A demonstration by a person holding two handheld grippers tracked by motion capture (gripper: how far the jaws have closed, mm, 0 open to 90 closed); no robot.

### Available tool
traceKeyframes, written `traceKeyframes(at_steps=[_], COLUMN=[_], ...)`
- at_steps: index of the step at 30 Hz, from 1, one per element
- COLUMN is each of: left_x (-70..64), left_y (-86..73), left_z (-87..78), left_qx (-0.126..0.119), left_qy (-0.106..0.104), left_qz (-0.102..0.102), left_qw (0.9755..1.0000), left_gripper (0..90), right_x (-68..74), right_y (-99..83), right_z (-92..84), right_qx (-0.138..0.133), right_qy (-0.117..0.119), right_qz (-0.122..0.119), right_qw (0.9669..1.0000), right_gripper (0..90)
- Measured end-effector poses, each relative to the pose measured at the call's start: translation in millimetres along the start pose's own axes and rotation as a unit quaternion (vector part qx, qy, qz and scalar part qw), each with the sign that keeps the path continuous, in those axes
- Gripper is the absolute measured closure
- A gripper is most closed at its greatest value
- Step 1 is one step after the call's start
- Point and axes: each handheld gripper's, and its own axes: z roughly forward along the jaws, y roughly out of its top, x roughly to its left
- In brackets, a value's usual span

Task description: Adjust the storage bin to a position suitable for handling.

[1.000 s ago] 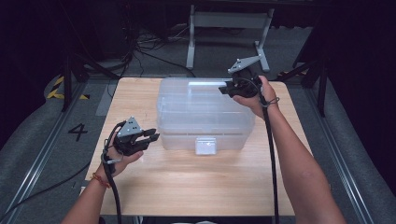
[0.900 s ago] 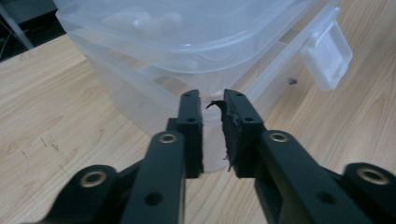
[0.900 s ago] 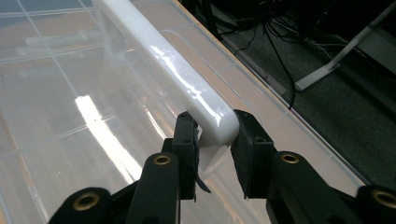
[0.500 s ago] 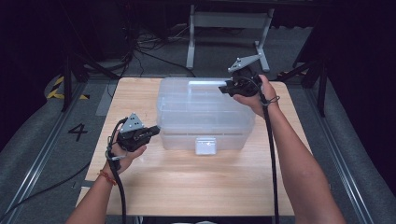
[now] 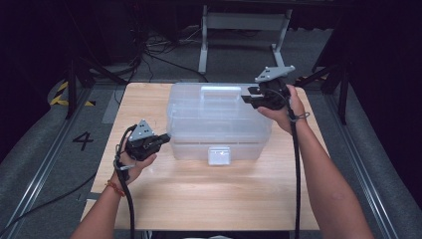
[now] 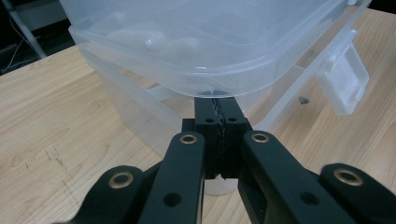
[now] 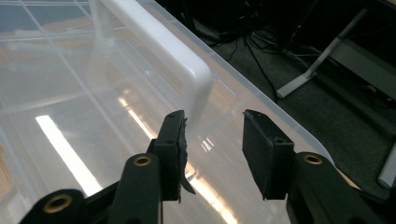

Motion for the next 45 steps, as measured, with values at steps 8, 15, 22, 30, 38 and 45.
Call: traceKeyframes(at_steps=[8,15,22,30,38,45], left_x=[-0.7,-0.8,0.4,2.4,2.9,4.4], left_y=[1.0,4.1,6.6,10.1,11.1,19.3], left_z=[-0.4,-2.0,-5.7,-9.1,-10.5,-12.9], left_qx=[0.005,0.007,-0.007,-0.016,-0.017,-0.012], left_qy=[0.003,0.005,0.003,0.005,0.006,0.008], left_qz=[0.006,0.008,0.004,0.005,0.007,0.015], left_qw=[1.0000,0.9999,1.0000,0.9998,0.9998,0.9998], left_gripper=[89.5,89.7,89.7,89.7,89.7,89.7], right_x=[-10.9,-11.0,-9.7,-7.0,-3.4,4.8], right_y=[-34.4,-60.8,-85.2,-117.4,-141.9,-151.4], right_z=[-41.4,-60.7,-74.1,-68.4,-52.1,-32.3], right_qx=[-0.038,-0.047,-0.068,-0.052,-0.033,-0.034], right_qy=[-0.019,-0.025,-0.028,-0.024,-0.014,0.001], right_qz=[0.019,0.021,0.029,0.035,0.045,0.040], right_qw=[0.9989,0.9984,0.9969,0.9977,0.9983,0.9986], right_gripper=[57.0,56.6,55.3,54.5,52.6,49.3])
